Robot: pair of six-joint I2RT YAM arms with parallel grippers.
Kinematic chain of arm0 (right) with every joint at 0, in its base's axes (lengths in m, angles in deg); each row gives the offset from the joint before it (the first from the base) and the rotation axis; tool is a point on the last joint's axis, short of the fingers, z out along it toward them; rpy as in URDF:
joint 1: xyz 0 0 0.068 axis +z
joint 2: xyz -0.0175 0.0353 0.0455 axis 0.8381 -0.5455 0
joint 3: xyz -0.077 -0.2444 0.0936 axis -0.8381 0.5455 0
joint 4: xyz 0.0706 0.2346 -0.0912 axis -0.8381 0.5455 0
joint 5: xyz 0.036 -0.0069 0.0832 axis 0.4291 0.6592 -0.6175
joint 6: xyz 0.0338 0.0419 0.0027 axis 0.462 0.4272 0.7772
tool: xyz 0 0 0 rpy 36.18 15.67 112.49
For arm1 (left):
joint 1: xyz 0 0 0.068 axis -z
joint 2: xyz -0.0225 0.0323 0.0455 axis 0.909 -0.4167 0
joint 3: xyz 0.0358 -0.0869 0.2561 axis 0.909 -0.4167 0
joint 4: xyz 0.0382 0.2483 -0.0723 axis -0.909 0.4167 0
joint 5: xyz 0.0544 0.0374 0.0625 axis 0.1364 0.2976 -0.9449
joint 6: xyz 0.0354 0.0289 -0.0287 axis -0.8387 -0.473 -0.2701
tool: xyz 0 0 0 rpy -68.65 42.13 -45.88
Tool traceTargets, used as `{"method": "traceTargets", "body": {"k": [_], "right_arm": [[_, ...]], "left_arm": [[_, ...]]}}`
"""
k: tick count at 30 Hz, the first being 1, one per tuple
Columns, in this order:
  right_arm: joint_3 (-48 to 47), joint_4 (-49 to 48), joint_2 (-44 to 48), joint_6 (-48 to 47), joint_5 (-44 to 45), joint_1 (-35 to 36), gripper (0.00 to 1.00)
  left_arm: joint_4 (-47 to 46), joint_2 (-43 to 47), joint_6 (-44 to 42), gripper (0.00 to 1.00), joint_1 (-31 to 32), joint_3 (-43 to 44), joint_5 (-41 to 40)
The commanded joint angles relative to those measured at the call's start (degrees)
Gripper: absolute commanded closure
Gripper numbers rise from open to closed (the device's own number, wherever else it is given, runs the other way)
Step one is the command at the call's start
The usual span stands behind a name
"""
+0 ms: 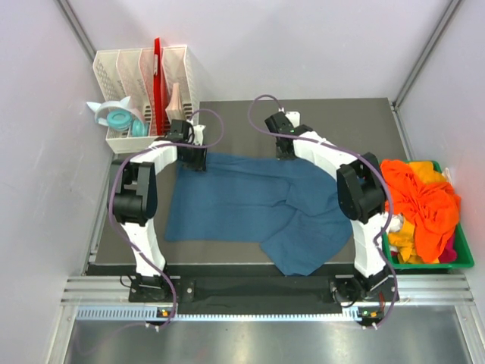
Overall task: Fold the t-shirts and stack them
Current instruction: Fold the tshirt
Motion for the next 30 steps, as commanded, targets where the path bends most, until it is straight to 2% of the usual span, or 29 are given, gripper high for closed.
{"method": "traceTargets", "body": {"k": [1,16,30], "right_arm": [[-3.4,-2.3,-2.0,-0.6,-0.7,-0.4,0.99],[-5.7,-1.4,-9.8,0.9,-5.0,-3.1,0.99],[-10.1,2.6,-15.0,2.5,-5.3,-9.6,0.97]], "left_arm": [[-1.6,-1.6,0.1,0.53,-0.1,1.9,-0.3],[2.6,-1.9,-3.3,0.54,-0.1,-0.8,-3.5],[6.8,0.8,-7.8,0.55,-0.1,-5.2,-4.7]]}}
